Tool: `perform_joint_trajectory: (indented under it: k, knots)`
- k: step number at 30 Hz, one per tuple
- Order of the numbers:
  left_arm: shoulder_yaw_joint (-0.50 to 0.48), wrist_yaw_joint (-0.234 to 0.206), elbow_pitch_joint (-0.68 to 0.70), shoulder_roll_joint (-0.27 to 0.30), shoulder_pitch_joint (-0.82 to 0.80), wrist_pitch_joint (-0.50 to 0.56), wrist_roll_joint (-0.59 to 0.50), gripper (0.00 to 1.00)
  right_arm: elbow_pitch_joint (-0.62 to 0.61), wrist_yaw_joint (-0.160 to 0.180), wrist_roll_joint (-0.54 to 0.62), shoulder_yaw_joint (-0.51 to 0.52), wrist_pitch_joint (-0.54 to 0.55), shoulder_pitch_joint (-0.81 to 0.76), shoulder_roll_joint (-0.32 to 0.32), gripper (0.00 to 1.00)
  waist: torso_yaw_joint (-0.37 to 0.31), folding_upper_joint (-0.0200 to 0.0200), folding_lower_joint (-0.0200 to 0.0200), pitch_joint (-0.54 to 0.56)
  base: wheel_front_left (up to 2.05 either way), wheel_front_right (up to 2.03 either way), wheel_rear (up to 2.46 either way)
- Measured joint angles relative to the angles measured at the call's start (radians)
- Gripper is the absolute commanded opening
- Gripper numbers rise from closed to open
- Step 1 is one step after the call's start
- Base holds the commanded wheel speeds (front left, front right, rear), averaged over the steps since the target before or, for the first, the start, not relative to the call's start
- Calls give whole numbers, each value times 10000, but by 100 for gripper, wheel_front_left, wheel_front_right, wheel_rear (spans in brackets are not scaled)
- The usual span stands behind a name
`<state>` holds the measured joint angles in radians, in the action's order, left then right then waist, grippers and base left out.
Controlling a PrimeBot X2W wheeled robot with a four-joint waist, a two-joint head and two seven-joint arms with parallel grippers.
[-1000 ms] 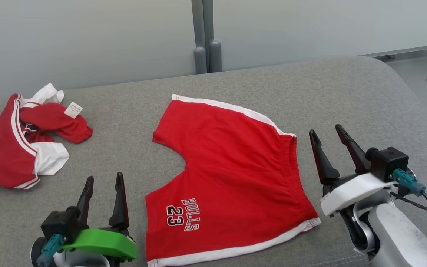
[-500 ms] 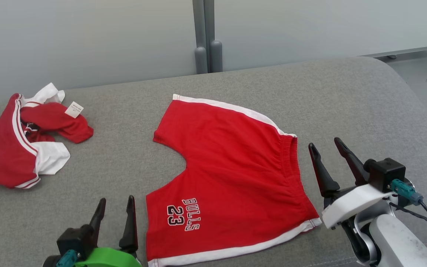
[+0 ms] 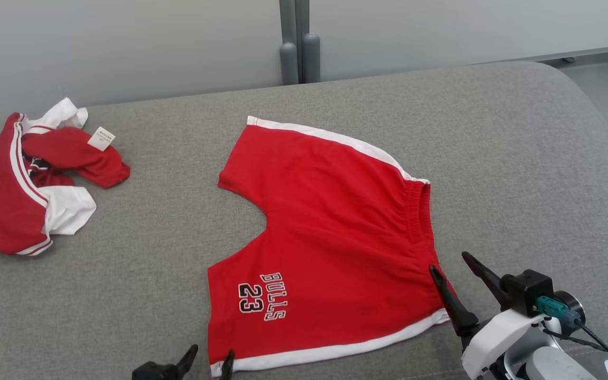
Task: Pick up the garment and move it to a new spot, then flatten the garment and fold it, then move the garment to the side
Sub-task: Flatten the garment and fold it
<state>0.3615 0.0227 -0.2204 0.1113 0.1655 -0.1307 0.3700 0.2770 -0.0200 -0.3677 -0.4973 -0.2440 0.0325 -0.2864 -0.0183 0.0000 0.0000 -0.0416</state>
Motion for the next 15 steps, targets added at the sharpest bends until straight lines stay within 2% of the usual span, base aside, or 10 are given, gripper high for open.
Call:
perform_joint_trajectory:
  k: [4,9,11,12,13,15]
  knots:
    - [215,299,-31,100,35,174,-46,100,75,-59,2,-2,-2,-1,-17,100,-12,0,0,-237,0,0,0]
    - [316,447,-52,134,33,366,-48,100,182,-59,2,96,-4,22,-42,100,-59,0,0,-464,0,0,0]
    - [355,491,-109,163,33,437,-48,87,230,-59,2,128,-4,35,-42,100,-75,0,0,-501,0,0,0]
    - [357,491,-115,173,33,443,-48,78,238,-61,0,136,-4,41,-42,100,-78,0,0,-511,0,0,0]
    - [359,520,-125,186,33,506,-48,60,244,-61,0,138,-4,49,-38,100,-81,0,0,-519,0,0,0]
    - [364,562,-148,224,33,541,-46,47,272,-63,0,142,-6,64,-36,100,-87,0,0,-535,0,0,0]
